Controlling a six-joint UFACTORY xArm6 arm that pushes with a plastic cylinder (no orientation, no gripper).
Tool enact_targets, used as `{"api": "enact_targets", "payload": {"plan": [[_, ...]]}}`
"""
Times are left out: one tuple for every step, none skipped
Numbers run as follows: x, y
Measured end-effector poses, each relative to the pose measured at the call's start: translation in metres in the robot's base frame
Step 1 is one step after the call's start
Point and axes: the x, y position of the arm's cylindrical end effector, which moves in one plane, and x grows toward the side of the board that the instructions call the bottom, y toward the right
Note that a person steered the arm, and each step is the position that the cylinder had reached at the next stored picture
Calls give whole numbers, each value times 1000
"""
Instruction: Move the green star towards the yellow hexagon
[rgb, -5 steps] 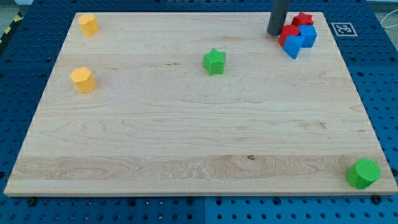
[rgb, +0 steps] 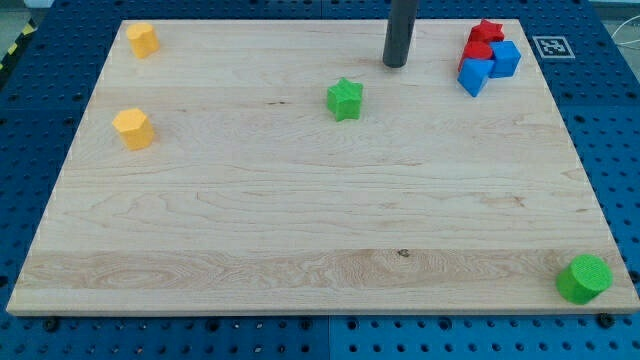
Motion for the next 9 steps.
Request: {"api": "enact_targets", "payload": {"plan": [[26, -37], [44, -52], [71, -52], [103, -52], [124, -58], [139, -81], [149, -109], [157, -138], [167, -164]]}}
